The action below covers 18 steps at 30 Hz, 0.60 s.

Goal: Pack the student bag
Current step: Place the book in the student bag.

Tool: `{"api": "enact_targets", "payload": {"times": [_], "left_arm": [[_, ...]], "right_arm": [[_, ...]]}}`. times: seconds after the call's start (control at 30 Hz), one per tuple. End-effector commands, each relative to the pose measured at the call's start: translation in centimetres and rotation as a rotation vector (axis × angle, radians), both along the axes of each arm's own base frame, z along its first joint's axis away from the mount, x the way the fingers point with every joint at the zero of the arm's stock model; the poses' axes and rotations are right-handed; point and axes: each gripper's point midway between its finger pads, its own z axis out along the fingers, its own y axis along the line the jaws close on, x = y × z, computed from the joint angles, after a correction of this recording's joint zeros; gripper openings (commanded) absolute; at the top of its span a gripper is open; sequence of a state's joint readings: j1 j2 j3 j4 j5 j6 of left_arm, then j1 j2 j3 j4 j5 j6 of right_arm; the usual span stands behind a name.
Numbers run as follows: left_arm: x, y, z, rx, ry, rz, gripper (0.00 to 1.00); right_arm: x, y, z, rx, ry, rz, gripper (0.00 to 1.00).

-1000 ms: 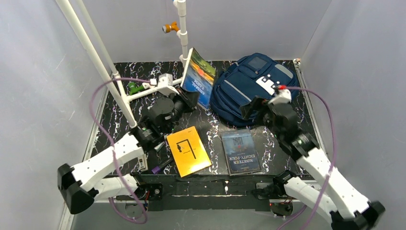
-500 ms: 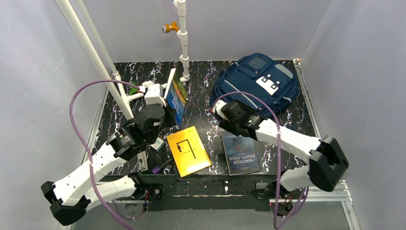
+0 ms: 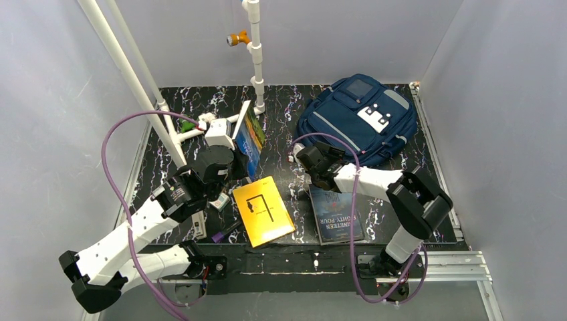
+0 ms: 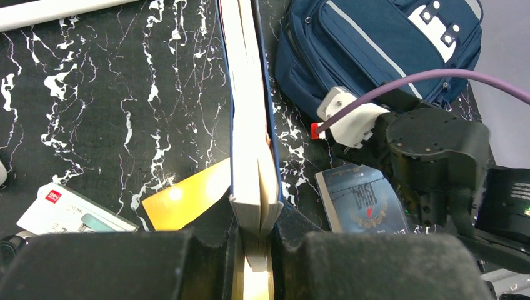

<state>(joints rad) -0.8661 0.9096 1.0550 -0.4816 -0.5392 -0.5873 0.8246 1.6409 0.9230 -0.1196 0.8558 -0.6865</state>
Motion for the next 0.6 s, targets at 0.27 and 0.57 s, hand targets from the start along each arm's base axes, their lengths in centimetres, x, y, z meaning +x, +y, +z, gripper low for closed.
{"api": "enact_targets", "payload": {"times": [0.27,0.57], "left_arm": [[0.2,-0.1,2.1,-0.067,-0.041,0.018,0.00],[-0.7,-1.6,3.0,-0.134,-0.012,-0.055,0.00]], "right_arm": [[1.9,-1.6,-0.9,-0.015,-0.155,-0.104,0.71],[3.0,1.3,12.1,0.568,-0.222,-0.174,0.01]]}}
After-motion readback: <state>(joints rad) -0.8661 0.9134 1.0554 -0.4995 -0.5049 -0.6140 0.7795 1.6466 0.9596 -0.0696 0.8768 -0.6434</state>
